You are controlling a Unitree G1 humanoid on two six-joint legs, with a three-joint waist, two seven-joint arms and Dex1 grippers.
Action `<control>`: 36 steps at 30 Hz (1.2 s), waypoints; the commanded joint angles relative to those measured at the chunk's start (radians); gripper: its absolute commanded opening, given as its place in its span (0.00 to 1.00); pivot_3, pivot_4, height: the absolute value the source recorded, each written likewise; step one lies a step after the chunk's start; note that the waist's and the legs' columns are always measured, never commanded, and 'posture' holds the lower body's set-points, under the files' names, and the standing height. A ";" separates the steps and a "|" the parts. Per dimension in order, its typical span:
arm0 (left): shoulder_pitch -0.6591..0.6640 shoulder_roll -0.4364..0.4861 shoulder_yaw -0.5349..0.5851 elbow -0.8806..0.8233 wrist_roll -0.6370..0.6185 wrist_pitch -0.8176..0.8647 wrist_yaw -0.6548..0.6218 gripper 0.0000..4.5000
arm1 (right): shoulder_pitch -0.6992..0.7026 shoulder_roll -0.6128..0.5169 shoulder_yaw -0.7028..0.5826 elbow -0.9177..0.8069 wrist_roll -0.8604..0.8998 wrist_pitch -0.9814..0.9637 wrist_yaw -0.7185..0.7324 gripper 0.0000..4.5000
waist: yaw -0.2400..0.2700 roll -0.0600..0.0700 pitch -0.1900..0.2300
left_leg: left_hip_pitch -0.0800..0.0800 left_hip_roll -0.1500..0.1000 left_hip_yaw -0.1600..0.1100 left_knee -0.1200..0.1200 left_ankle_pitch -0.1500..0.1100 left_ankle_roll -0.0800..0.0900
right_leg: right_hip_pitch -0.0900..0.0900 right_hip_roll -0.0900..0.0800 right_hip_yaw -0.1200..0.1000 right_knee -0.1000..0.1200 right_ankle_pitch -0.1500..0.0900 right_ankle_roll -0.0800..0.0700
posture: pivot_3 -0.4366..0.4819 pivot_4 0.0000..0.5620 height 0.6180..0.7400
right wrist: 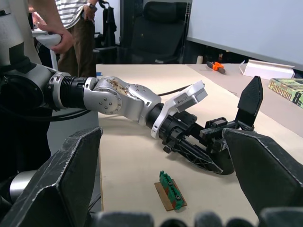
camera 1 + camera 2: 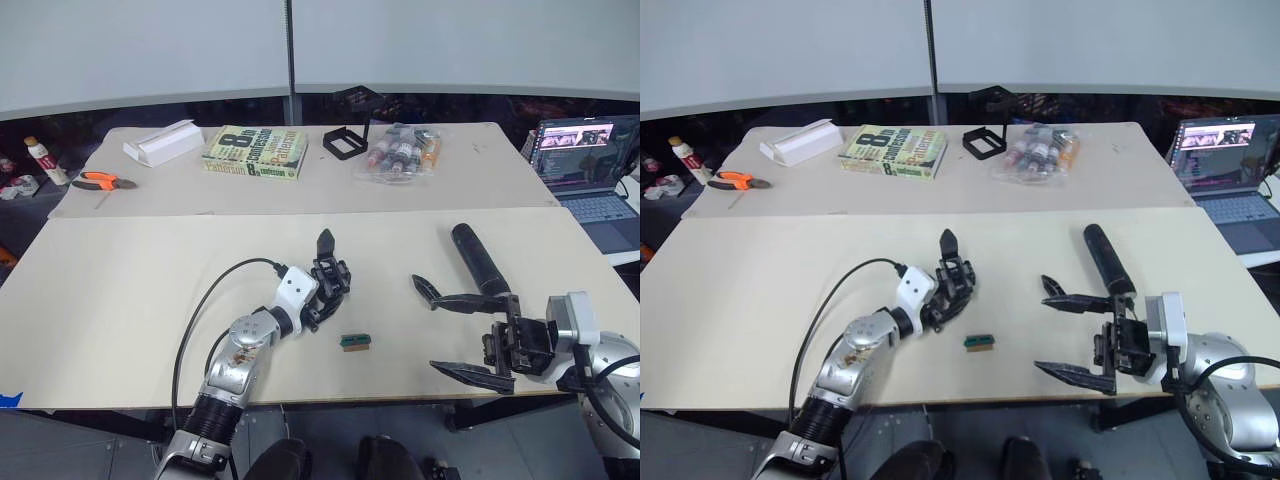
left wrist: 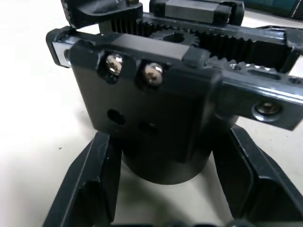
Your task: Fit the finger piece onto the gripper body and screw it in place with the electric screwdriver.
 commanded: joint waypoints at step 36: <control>-0.302 0.052 0.004 0.560 -0.055 -0.404 -0.524 0.51 | 0.046 -0.019 -0.045 -0.061 0.020 -0.007 -0.029 1.00 | -0.010 0.000 0.000 | -0.009 -0.001 0.000 0.004 0.000 0.000 | -0.007 0.000 -0.001 0.001 0.001 0.001 | 0.48 0.27 1.00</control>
